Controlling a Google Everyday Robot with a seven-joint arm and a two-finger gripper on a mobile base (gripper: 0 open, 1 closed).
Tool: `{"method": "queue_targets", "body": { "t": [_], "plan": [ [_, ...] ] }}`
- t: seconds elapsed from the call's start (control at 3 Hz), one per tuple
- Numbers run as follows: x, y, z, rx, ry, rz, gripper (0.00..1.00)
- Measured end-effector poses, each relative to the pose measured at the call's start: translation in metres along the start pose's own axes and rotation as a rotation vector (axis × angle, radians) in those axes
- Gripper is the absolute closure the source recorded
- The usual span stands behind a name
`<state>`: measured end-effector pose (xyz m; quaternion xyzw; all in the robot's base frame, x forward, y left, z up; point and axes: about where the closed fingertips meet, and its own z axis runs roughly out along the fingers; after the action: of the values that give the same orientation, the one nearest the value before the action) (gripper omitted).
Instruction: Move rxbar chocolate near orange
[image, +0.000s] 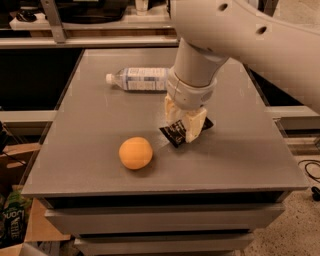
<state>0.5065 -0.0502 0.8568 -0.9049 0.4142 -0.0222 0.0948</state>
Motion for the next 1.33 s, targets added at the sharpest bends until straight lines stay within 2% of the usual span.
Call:
{"method": "queue_targets", "body": {
  "t": [0.33,0.67,1.33],
  "plan": [
    [-0.016,0.009,0.012,-0.059,-0.017,-0.078,0.84],
    [-0.026,0.016,0.020,-0.101,-0.032,-0.121,0.62],
    [-0.031,0.021,0.024,-0.125,-0.046,-0.142,0.15]
  ]
}}
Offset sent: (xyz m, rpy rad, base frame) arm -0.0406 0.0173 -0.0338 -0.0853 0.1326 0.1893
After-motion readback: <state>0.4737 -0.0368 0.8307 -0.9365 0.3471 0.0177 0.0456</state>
